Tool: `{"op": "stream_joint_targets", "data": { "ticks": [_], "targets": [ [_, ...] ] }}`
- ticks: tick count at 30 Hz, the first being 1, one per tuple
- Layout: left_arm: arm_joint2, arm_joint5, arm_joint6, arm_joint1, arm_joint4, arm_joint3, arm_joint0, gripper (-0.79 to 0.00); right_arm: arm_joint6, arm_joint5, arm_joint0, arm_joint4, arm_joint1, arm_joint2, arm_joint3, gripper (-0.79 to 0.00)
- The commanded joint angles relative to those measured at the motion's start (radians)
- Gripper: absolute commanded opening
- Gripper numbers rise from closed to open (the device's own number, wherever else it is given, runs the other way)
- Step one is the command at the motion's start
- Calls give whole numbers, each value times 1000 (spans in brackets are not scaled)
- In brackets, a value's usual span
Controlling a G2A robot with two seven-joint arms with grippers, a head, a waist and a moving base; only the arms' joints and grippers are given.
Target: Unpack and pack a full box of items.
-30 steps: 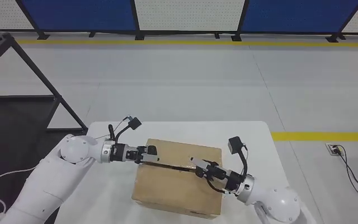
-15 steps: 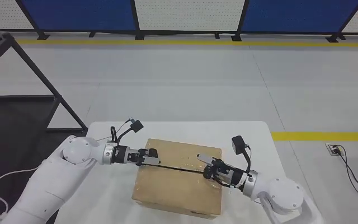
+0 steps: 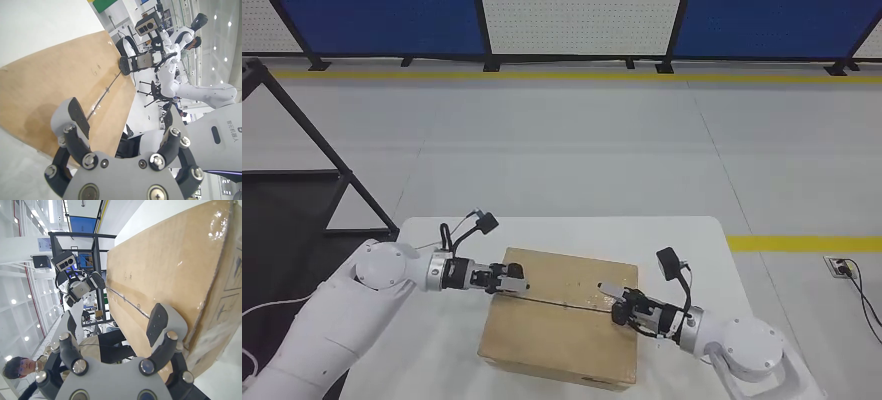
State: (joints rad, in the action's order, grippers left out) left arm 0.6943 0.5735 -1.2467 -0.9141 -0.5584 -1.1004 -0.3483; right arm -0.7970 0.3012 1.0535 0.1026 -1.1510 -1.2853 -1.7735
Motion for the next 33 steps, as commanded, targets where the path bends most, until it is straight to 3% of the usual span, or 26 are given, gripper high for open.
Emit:
{"op": "stream_joint_targets", "data": {
  "ticks": [1,17,22,31,33],
  "targets": [
    [4,8,8,0,-8,5,1,0,-2,2,-2,-7,1,2,4,0],
    [110,54,54,28,-149,0,-40,0,-3,25,-20,-37,8,20,2,0],
    [173,92,92,46,-199,-16,-90,0,-2,29,-27,-35,9,21,4,0],
    [311,216,216,81,-296,-71,-264,0,18,47,-39,-32,9,23,5,0],
    [311,216,216,81,-296,-71,-264,0,18,47,-39,-32,9,23,5,0]
  ]
}}
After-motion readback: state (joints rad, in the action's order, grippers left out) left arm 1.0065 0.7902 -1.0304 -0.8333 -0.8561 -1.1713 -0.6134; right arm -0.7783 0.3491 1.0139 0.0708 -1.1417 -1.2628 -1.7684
